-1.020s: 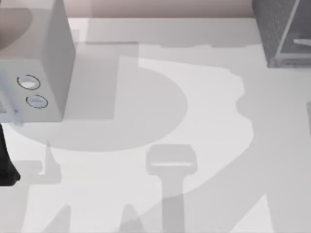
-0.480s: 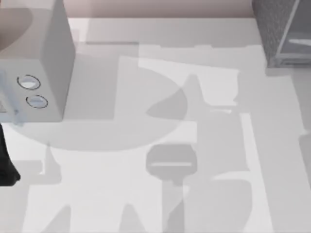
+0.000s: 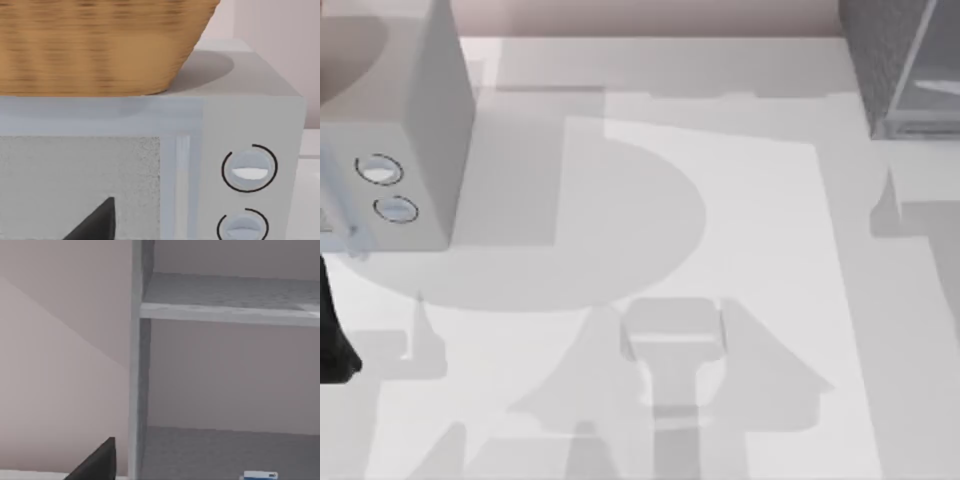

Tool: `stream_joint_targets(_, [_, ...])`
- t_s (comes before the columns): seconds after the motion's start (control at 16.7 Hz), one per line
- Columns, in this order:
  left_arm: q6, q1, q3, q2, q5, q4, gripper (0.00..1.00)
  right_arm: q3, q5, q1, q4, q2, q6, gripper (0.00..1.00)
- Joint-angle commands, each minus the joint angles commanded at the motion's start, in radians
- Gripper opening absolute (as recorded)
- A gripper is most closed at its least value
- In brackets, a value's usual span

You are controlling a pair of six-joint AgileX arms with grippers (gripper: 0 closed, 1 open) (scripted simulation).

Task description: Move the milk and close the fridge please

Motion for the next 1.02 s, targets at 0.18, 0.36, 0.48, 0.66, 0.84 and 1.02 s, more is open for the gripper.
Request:
stream_joint_targets(0.18, [0.0, 0.0, 0.0, 0.0, 0.0, 0.0, 1.0, -0.114, 0.005, 0.007, -0.08, -0.177, 0.007, 1.0])
stream_joint_targets(0.36, [0.0, 0.0, 0.0, 0.0, 0.0, 0.0, 1.0, -0.223, 0.004, 0.007, -0.164, -0.407, 0.017, 1.0])
stream_joint_targets(0.48, [0.0, 0.0, 0.0, 0.0, 0.0, 0.0, 1.0, -0.294, 0.002, 0.007, -0.227, -0.575, 0.024, 1.0])
stream_joint_targets(0.66, [0.0, 0.0, 0.0, 0.0, 0.0, 0.0, 1.0, -0.394, -0.002, 0.008, -0.335, -0.772, 0.032, 1.0])
stream_joint_targets(0.84, [0.0, 0.0, 0.0, 0.0, 0.0, 0.0, 1.0, -0.477, 0.002, 0.004, -0.43, -0.895, 0.034, 1.0])
stream_joint_targets(1.02, [0.0, 0.0, 0.0, 0.0, 0.0, 0.0, 1.0, -0.514, 0.01, -0.002, -0.469, -0.935, 0.033, 1.0])
